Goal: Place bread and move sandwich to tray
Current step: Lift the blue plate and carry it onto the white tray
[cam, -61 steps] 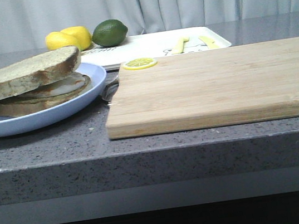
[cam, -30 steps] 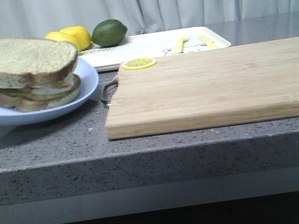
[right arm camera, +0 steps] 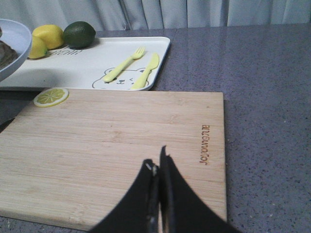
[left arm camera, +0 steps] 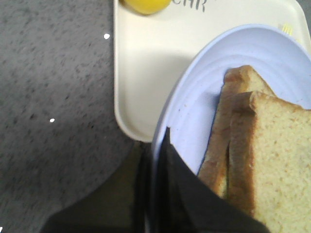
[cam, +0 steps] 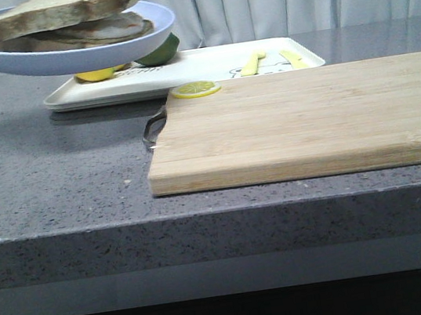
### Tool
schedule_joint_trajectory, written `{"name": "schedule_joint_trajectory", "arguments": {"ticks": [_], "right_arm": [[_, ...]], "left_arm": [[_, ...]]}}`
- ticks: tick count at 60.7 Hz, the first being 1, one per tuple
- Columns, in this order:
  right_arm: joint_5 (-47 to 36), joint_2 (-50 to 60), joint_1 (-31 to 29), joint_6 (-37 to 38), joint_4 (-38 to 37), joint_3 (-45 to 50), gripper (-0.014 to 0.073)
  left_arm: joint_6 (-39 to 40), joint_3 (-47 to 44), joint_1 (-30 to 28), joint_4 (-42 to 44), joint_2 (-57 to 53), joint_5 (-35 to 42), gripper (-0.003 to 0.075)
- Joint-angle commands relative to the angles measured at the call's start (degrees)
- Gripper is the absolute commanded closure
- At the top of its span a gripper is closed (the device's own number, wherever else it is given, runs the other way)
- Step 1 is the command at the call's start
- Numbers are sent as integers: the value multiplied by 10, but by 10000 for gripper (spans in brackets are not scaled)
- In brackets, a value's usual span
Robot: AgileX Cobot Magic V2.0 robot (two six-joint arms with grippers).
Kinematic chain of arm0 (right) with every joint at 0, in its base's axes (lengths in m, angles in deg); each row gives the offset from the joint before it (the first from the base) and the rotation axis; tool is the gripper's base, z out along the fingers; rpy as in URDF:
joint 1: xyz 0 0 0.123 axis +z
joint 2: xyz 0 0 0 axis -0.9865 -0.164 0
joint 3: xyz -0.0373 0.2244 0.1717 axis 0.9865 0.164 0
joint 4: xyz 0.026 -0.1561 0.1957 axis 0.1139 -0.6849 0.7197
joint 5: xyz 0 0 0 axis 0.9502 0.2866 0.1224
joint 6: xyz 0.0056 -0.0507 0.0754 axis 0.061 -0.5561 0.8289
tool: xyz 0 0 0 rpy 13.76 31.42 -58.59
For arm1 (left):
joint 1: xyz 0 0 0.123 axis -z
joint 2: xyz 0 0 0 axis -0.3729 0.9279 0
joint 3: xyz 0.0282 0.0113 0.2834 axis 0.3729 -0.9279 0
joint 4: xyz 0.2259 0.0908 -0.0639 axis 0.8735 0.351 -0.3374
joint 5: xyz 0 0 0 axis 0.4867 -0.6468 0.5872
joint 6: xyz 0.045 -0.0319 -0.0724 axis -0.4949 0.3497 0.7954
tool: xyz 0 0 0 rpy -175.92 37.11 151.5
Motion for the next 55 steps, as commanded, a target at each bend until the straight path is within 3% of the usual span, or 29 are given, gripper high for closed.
{"name": "schedule_joint_trajectory", "arguments": {"ticks": [1,9,28,34,41,55], "right_arm": [[-40,-4,-3,0,0,-14,653],[-39,-4,-3,0,0,-14,653],[-38,-4,-3,0,0,-14,653],[-38,-4,-3,0,0,-14,653],[-38,-4,-3,0,0,-14,653],[-38,-4,-3,0,0,-14,653]], "left_arm": [[11,89,20,-56,23,12,741],[48,214,40,-55,116,-2,741],[172,621,60,-33,364,-132,741],[202,713,60,-33,419,-157,741],[210,757,61,-33,454,-180,741],[207,740,70,-27,465,-183,741]]}}
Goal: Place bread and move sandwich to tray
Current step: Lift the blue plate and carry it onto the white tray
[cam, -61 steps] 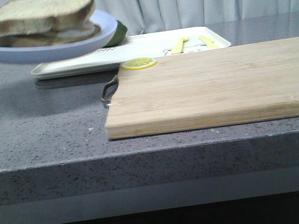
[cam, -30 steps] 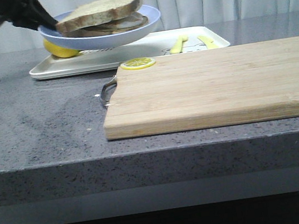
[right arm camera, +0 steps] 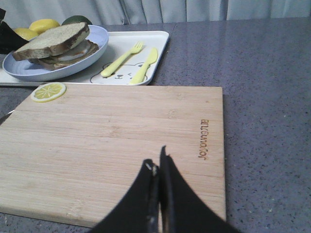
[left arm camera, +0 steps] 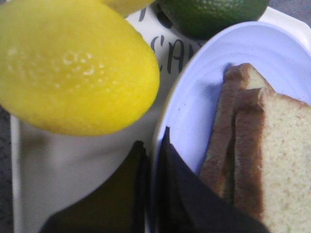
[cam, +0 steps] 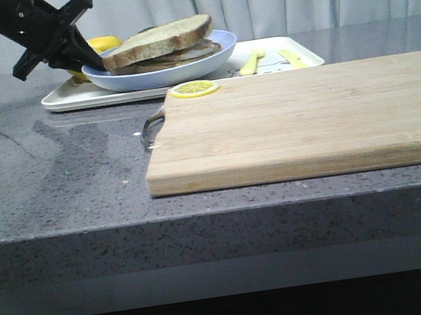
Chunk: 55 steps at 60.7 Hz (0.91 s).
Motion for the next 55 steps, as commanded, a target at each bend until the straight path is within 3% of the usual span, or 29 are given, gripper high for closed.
{"name": "schedule_joint_trajectory", "arguments": {"ticks": [1,21,28,36,40,48,55], "right_arm": [[-43,-4,-3,0,0,-16,653],[-43,-4,-3,0,0,-16,653],[-43,-4,-3,0,0,-16,653],[-43,-4,-3,0,0,-16,653],[-43,-4,-3,0,0,-16,653],[-43,-4,-3,0,0,-16,653],[-43,-4,-3,0,0,-16,653]], "left_arm": [[9,15,9,-47,-48,14,741],[7,15,11,-32,-48,32,712],[5,15,11,-32,-48,38,578],[5,16,11,-32,-48,39,367],[5,25,11,-32,-48,32,323],[5,61,9,-32,-48,9,339],[5,99,9,-30,-48,6,442]]}}
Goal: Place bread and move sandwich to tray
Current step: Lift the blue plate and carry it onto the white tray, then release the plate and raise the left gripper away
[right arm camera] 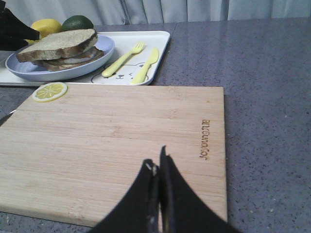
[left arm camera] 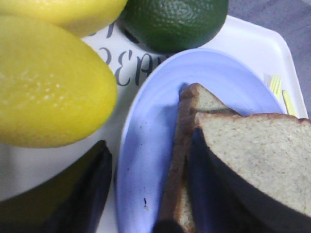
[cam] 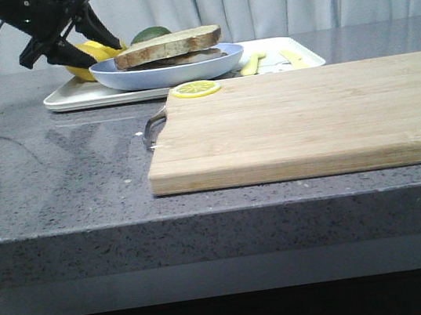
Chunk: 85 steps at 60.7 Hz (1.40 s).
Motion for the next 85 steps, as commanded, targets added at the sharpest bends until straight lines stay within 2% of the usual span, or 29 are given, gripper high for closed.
{"name": "schedule_joint_trajectory", "arguments": {"ticks": [1,9,25,40,52,60,73,85], "right_arm": [[-43,-4,-3,0,0,-16,653],[-43,-4,-3,0,0,-16,653],[-43,-4,-3,0,0,-16,653],[-42,-4,-3,0,0,-16,653],[-40,-4,-3,0,0,-16,653],[-40,-4,-3,0,0,-16,653],[-43,-4,-3,0,0,-16,653],[-53,-4,-3,0,0,-16,653]], "left_arm": [[3,73,1,-27,-48,0,479],[2,72,1,-29,-61,0,739],[2,72,1,-27,-111,0,741],[3,69,1,40,-171,0,741],[12,30,41,57,-208,0,741],[11,-55,96,117,-254,0,741],[11,-288,183,358,-379,0,741],[38,-494,183,421,-482,13,741]]}}
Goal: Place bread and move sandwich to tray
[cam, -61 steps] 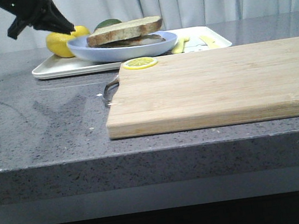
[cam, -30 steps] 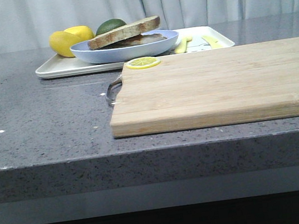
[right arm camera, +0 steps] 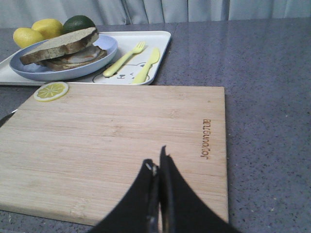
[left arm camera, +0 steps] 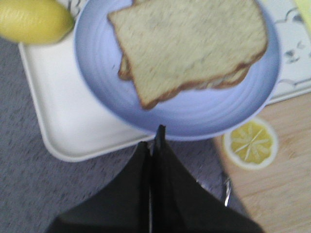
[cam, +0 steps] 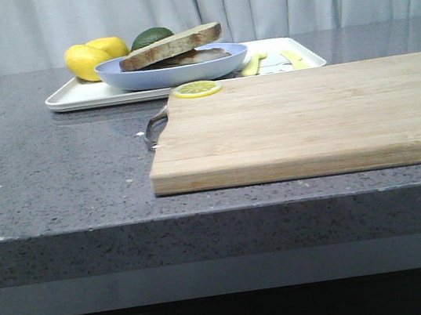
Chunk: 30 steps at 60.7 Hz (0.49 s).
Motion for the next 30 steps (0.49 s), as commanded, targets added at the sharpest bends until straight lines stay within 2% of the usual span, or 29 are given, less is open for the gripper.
{"name": "schedule_joint_trajectory", "arguments": {"ticks": [1,16,30], "right_arm": [[-53,-4,-3,0,0,-16,653],[-51,-4,-3,0,0,-16,653],[-51,-4,-3,0,0,-16,653]], "left_arm": [[22,-75,-7,37,-88,25,741],[56,-351,-59,40,-256,169,741],[56,-572,-105,40,-420,293,741]]}}
